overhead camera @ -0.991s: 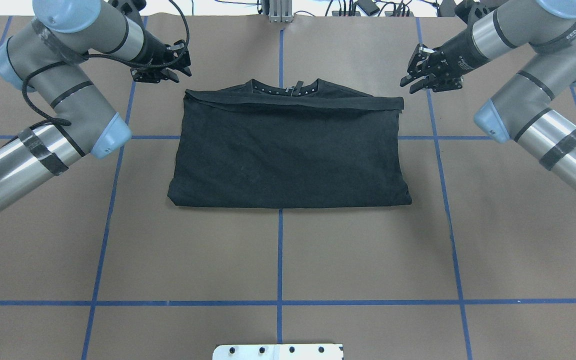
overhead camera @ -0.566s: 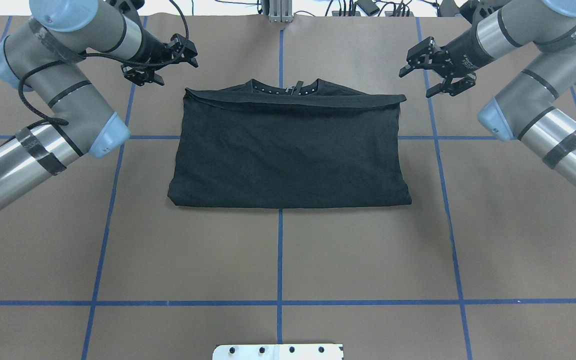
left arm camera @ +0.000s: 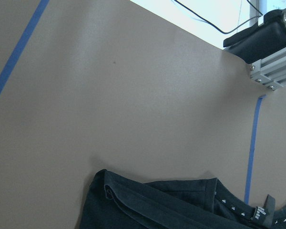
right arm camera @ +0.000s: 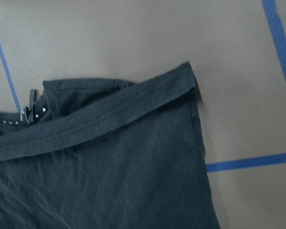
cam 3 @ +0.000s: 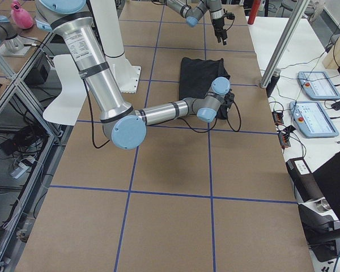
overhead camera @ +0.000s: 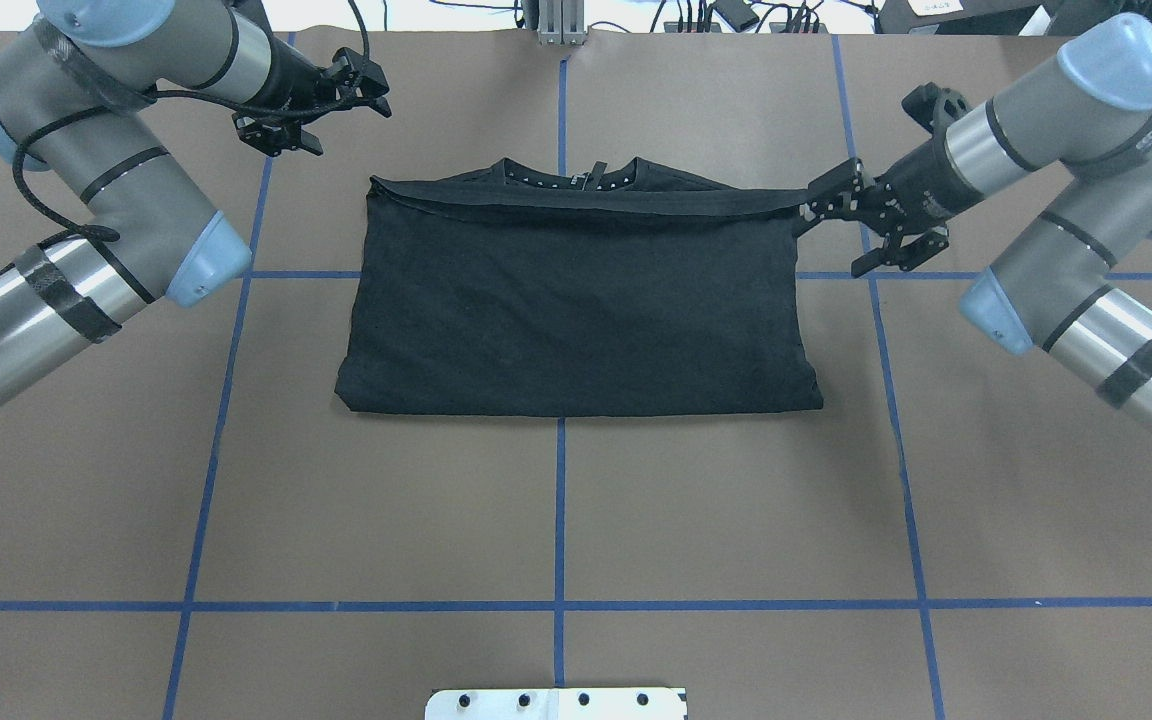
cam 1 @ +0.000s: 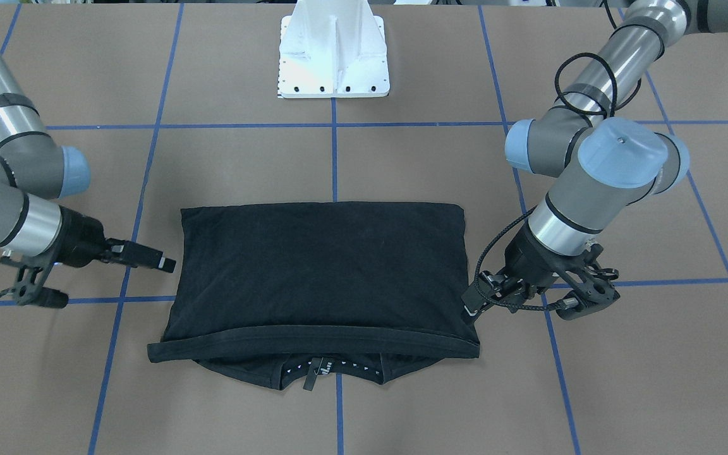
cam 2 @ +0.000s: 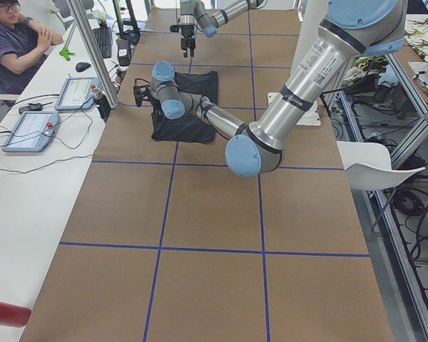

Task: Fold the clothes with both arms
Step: 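Lower the right gripper to the near corner of the folded shirt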

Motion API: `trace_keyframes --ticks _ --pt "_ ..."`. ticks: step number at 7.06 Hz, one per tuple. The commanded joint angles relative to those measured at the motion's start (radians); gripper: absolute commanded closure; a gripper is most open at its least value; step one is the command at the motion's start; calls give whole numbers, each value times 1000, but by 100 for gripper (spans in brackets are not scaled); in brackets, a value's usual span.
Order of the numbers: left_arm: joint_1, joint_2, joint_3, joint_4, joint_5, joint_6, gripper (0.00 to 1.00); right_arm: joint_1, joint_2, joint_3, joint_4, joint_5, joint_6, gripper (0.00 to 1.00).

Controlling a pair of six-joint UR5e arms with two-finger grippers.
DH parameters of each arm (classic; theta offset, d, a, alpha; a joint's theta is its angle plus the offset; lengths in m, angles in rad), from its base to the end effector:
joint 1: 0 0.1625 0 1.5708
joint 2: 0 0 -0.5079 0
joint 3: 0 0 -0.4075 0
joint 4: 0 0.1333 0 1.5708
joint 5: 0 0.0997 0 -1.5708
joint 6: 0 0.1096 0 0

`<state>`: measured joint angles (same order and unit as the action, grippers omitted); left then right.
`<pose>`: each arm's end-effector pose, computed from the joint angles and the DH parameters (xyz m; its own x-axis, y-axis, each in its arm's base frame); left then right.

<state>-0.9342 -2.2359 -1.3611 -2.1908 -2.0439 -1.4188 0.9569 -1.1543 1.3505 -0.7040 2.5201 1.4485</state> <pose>0.4161 -0.7030 0.3416 0.3516 -0.2489 -0.9024 0.4292 0.8996 -0.0809 -0.3725 -0.6053 0.4915 0.2862 0.2827 0.9155 -0.0320 0.9578 -0.2858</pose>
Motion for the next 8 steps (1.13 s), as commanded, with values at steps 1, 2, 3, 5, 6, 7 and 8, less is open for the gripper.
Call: trace_keyframes --ticks 1,2,3,5,6,7,8 --pt "-9 4 -38 2 1 0 0 -111 -62 59 1 -6 0 1" --pt "-9 4 -49 3 1 -3 0 -145 -71 55 1 -9 0 1" --pt "-9 2 -53 5 1 -5 0 -156 -74 50 1 -21 0 1" --pt "-9 2 -55 5 1 -6 0 -161 -82 48 1 -29 0 1" --pt "-9 2 -55 5 1 -6 0 -170 -79 44 -2 -30 0 2" --pt "-9 2 -55 3 2 -6 0 -175 -76 42 -3 -47 0 2" --pt "-9 4 -53 5 2 -6 0 -179 -74 39 -5 -58 0 4"
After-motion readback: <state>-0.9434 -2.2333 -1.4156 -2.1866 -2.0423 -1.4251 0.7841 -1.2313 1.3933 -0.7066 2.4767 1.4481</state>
